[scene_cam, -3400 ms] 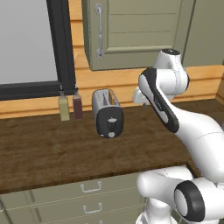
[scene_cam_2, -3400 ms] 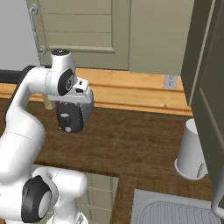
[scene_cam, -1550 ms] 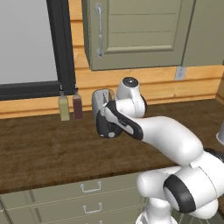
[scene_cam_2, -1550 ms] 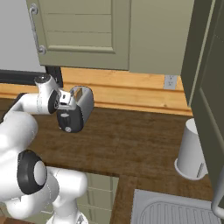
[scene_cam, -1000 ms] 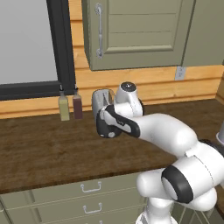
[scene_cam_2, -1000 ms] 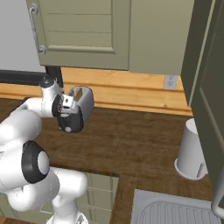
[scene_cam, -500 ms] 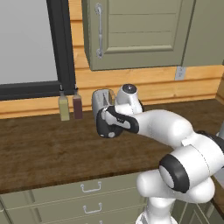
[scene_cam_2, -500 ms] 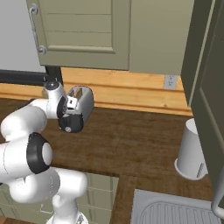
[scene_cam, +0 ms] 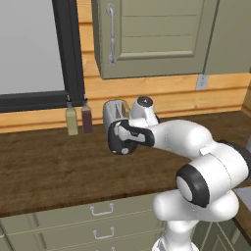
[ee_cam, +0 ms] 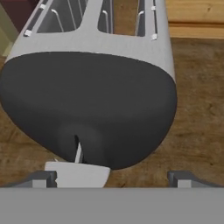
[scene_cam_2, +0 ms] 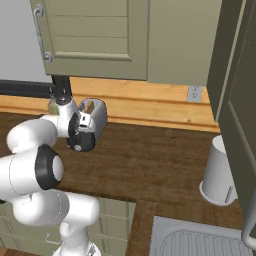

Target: Start the toaster. Once the lever pops up, take the bread to the plate on the dining counter.

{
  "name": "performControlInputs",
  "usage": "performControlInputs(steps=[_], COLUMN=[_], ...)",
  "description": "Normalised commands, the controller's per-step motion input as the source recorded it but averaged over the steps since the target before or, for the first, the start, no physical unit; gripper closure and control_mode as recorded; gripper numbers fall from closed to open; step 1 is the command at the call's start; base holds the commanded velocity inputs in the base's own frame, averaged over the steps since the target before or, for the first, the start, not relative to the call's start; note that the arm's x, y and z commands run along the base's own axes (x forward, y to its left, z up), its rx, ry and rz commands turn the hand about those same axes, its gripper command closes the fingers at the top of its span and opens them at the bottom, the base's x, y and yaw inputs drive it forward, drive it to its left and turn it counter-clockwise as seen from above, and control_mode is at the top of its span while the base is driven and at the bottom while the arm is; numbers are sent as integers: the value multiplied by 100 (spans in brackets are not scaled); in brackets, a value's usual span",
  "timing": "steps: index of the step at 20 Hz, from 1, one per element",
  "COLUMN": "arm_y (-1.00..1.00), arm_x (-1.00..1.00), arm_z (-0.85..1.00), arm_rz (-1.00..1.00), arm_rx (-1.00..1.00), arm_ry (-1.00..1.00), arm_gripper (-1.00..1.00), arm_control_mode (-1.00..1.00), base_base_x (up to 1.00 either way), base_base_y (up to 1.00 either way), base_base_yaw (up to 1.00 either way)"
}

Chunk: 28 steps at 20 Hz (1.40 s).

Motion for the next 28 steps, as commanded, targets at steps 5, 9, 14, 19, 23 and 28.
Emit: performControlInputs(steps=[5,9,14,19,23,28], arm_y=[0,-1,0,0,0,0], arm_x=[5,0,0,0,0,0], arm_z=[-18,-27,-28,-27,-28,-13], arm_rz=[0,0,0,0,0,0], arm_rx=[0,0,0,0,0,0], arm_ry=[0,0,0,0,0,0], arm_gripper=[-100,-100,-100,-100,-100,-100], arm_control_mode=[-100,-100,-100,-100,-100,-100], base_base_x=[0,0,0,0,0,0], base_base_y=[0,0,0,0,0,0], base_base_yaw=[0,0,0,0,0,0])
